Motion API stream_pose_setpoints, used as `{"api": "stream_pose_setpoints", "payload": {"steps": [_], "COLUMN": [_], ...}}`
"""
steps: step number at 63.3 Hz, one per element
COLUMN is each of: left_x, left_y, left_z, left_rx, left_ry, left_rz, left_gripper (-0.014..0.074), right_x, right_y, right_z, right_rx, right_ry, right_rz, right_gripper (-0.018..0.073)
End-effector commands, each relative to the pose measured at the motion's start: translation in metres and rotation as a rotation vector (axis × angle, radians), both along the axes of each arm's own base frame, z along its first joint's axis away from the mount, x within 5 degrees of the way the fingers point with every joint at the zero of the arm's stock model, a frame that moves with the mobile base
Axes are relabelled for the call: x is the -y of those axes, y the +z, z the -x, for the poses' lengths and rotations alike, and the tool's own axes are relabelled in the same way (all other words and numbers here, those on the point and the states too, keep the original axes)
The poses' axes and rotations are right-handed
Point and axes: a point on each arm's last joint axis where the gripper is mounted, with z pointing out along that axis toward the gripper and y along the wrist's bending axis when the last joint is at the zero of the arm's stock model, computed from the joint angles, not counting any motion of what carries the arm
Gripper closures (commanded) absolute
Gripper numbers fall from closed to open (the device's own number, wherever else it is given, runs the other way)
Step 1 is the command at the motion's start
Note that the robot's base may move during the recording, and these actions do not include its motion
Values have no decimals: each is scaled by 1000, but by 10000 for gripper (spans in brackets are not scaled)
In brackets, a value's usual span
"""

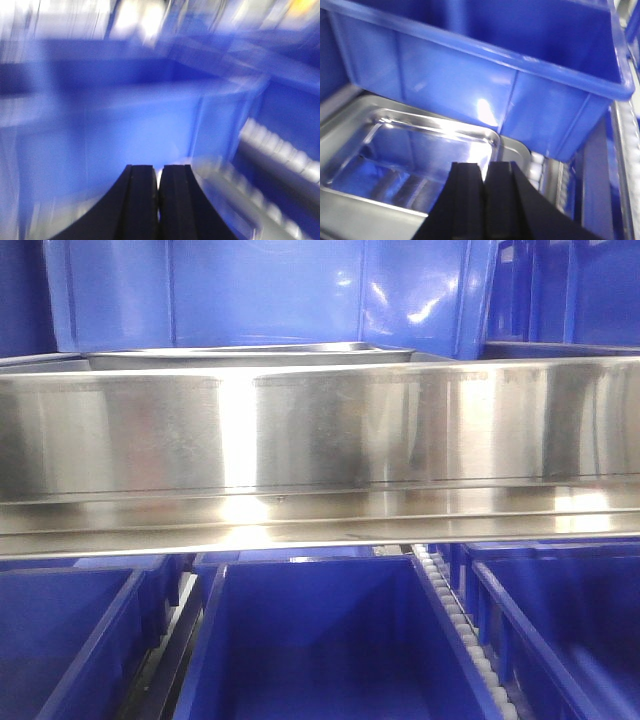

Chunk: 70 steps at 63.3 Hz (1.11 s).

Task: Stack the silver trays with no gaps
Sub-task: 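Open both grippers and lift them off the stacked tray rims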

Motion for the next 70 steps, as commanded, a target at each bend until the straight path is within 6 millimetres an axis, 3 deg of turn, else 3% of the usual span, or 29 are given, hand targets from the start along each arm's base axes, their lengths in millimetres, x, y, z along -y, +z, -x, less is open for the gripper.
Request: {"api": "stream_pose_setpoints", "payload": {"steps": [1,10,18,70], "left_x": [12,28,28,28], "left_y": [-10,-35,-41,-41], "left_z": [8,17,18,18], "left_rx": [119,103,74,74], "left_ry": [-104,-205,-199,-199], "left_rz": [-20,-36,-56,-56], "left_gripper": [606,606,606,606], "right_x": [5,9,12,12], "right_y": [-11,-37,-52,-51], "right_z": [9,20,23,22], "right_rx": [57,68,30,34], "right_ry": [44,92,87,89], "right_rz": [-9,-9,20,17], "right_gripper": [638,638,638,638]}}
